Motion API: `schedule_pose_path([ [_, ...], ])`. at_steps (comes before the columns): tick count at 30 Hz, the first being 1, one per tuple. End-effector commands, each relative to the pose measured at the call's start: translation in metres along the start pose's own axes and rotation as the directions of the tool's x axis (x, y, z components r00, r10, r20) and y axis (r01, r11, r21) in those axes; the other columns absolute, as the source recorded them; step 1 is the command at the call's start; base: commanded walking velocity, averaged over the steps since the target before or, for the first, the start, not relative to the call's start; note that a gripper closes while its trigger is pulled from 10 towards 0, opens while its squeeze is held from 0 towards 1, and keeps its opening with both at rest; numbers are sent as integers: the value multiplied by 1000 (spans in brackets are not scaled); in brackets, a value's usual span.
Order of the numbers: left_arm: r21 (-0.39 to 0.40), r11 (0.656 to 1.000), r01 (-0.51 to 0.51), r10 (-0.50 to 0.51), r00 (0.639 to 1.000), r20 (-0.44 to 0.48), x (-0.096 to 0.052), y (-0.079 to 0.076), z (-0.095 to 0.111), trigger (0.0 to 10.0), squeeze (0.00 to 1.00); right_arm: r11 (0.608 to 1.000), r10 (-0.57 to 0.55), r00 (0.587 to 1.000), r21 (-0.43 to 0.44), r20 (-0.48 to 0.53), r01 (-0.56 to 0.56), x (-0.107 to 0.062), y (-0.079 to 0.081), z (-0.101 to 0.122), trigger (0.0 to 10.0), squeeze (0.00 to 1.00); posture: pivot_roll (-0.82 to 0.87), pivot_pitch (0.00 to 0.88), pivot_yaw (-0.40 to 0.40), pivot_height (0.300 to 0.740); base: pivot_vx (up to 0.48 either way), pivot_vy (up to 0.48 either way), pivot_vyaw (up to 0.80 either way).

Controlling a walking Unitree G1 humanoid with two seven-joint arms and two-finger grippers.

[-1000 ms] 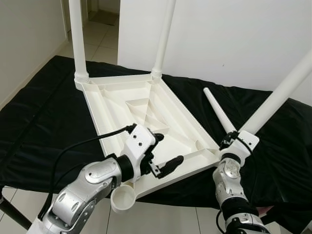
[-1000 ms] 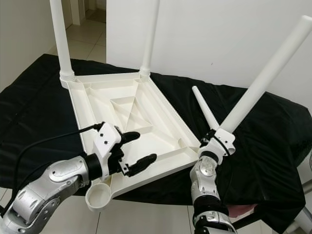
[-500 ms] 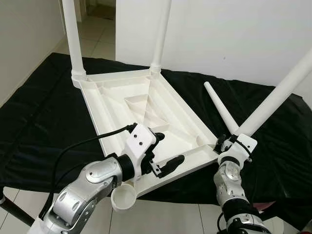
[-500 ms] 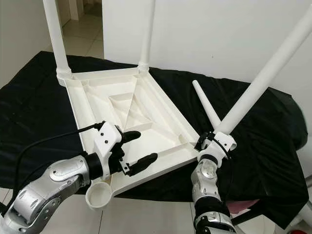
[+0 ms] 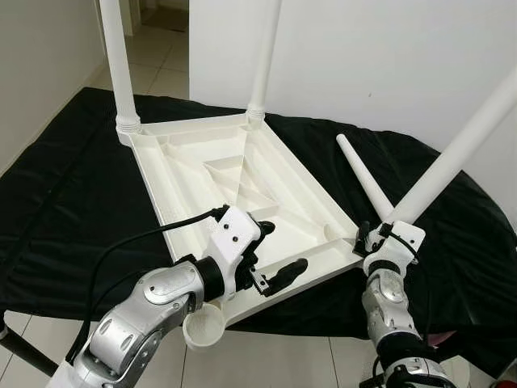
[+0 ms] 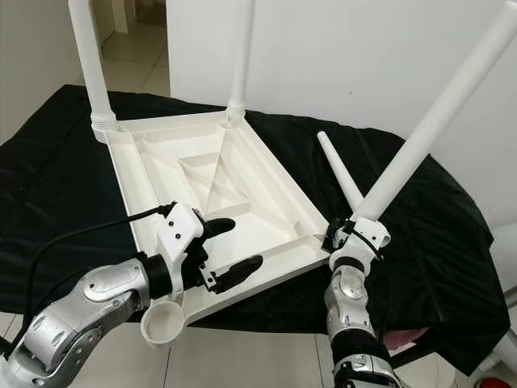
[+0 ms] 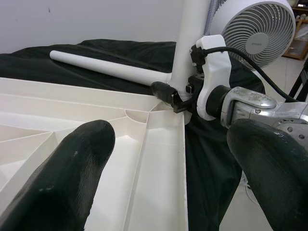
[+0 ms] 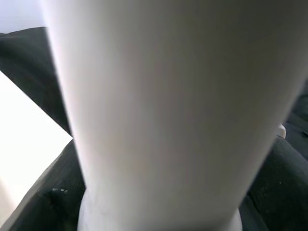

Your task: Building children table

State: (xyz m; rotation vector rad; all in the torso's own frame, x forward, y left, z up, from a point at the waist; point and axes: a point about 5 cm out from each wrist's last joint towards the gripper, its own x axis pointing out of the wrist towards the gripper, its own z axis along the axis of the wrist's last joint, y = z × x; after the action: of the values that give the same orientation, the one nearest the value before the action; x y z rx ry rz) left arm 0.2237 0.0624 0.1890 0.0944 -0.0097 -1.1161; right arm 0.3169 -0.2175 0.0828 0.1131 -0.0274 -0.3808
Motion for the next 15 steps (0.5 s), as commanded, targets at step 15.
schedule_pose_path([
  [15,-5,999,38,-38,999,1,1,-4,1,10000,0,968,244,968,-71,60,-240,-12,-1,4,10000,0,58,0,-127,740,0,0,0],
])
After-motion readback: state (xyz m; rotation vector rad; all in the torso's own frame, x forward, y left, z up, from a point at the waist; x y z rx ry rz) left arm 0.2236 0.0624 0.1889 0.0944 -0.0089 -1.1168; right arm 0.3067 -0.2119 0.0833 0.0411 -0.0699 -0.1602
